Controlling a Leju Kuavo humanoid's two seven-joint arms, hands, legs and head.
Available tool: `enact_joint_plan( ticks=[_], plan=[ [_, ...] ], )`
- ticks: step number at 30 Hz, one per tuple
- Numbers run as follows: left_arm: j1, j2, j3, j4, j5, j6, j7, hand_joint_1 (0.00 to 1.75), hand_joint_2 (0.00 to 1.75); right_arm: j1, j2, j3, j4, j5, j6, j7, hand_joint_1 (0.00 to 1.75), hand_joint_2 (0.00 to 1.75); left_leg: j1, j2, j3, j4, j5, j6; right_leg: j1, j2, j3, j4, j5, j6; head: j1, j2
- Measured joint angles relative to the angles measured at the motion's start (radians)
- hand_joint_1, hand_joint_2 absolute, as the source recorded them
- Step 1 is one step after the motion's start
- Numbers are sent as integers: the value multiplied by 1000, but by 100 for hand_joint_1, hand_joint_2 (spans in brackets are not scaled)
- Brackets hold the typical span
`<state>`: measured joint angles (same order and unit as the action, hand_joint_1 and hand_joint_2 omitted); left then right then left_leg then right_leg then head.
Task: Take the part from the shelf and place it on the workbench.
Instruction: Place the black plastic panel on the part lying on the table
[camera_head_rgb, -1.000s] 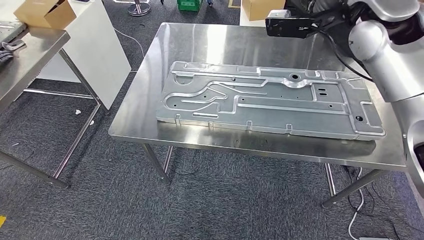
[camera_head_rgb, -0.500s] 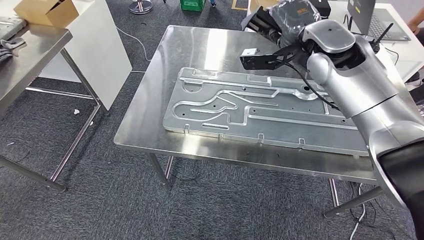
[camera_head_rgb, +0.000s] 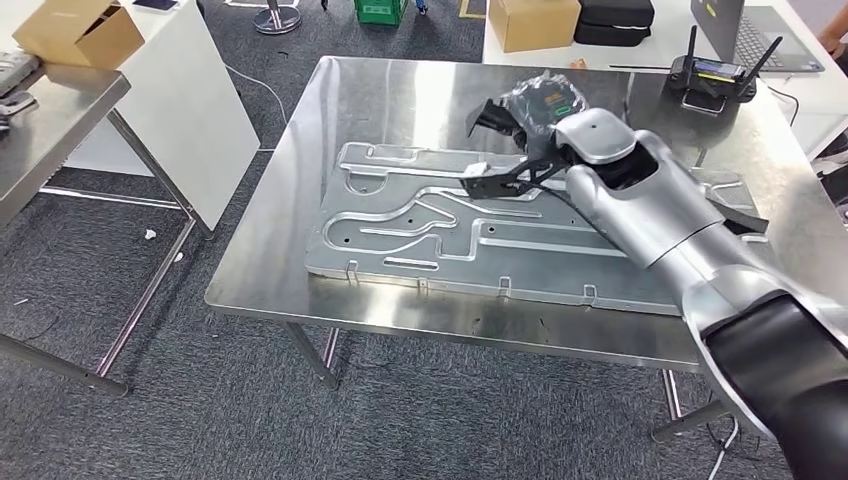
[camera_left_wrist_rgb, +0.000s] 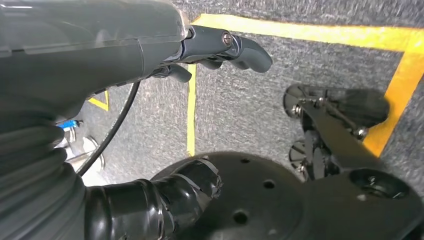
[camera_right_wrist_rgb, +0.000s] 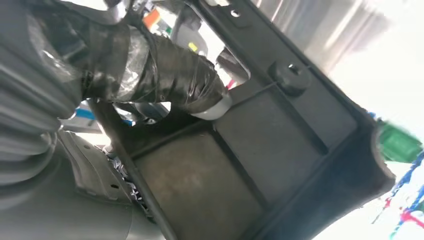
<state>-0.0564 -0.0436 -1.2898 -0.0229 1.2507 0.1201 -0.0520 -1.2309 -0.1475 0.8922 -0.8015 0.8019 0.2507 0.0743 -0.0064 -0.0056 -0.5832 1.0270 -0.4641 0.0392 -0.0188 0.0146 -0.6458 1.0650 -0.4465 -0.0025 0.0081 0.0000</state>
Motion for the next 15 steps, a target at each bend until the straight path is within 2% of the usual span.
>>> enact_joint_plan(
  ticks=[1, 8, 13, 15],
  plan=[
    [0, 0, 0, 0, 4, -1, 0, 0, 175, 15, 11, 5, 20, 9, -9, -3, 0, 0, 0, 0, 2, -1, 0, 0, 0, -1, 1, 0, -1, -1, 0, 0],
    [1, -2, 0, 0, 20, -3, -13, 0, 175, 115, 69, 25, 140, 74, -31, -13, 0, 0, 1, -1, 6, -4, -2, -15, 3, -3, 6, 0, -3, -4, 0, 0],
    [0, -2, -1, 0, 26, -3, -15, 0, 175, 149, 86, 30, 172, 88, -33, -20, 0, 0, 0, 0, 7, -4, -2, -18, 1, -3, 8, -2, -3, -4, 0, 0],
    [0, -2, -1, 0, 27, -3, -15, 0, 87, 151, 89, 31, 178, 89, -33, -21, 0, 0, 0, 0, 7, -4, -2, -18, 1, -3, 10, -3, -2, -4, 0, 0]
  ],
)
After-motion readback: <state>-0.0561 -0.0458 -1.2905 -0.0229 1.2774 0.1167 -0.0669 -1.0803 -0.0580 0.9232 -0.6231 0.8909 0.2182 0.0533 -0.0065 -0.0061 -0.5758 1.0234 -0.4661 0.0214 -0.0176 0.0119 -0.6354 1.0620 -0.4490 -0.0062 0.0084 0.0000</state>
